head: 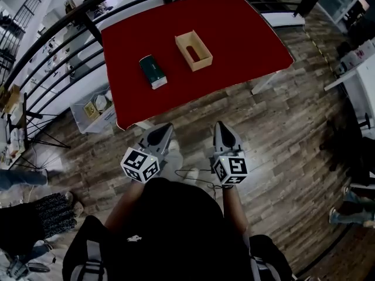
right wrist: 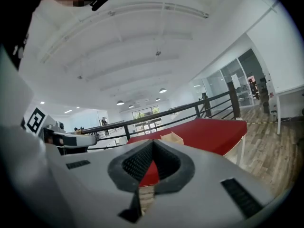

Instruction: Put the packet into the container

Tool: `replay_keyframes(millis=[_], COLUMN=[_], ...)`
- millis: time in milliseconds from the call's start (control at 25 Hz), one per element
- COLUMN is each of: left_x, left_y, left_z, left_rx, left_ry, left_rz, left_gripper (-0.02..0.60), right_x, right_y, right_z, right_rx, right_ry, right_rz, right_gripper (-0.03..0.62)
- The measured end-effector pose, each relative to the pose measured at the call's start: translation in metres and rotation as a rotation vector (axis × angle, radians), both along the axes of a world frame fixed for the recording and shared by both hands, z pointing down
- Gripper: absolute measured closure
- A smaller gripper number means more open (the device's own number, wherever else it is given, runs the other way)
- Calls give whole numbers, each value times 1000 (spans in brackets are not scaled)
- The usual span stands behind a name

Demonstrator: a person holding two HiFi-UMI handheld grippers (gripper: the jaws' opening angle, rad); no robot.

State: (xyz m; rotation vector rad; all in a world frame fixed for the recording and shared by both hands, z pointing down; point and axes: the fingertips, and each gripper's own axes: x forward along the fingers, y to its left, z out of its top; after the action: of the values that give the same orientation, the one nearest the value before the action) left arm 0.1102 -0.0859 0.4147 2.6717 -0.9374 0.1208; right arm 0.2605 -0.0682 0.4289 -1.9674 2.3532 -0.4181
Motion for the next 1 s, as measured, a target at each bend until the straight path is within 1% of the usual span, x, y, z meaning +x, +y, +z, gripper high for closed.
replay_keyframes(millis=[160, 400, 640, 1000], left_x=[-3, -23, -37, -64], left_y=[-33, -96, -155, -206], left_z=[7, 12, 20, 39], left_rx=[-9, -24, -43, -72], left_ry=[12, 43, 50, 52], left_rz=[-12, -24, -18, -19], left_gripper=[581, 581, 581, 581], right_x=[-7, -35, -56, -84], right_y=[-32, -96, -154, -211], right_z=[6, 7, 13, 33], right_rx=[-18, -34, -55, -107], right_ry=[16, 37, 70, 104], right_rz=[-17, -57, -80, -108], right_gripper=[574, 574, 574, 574])
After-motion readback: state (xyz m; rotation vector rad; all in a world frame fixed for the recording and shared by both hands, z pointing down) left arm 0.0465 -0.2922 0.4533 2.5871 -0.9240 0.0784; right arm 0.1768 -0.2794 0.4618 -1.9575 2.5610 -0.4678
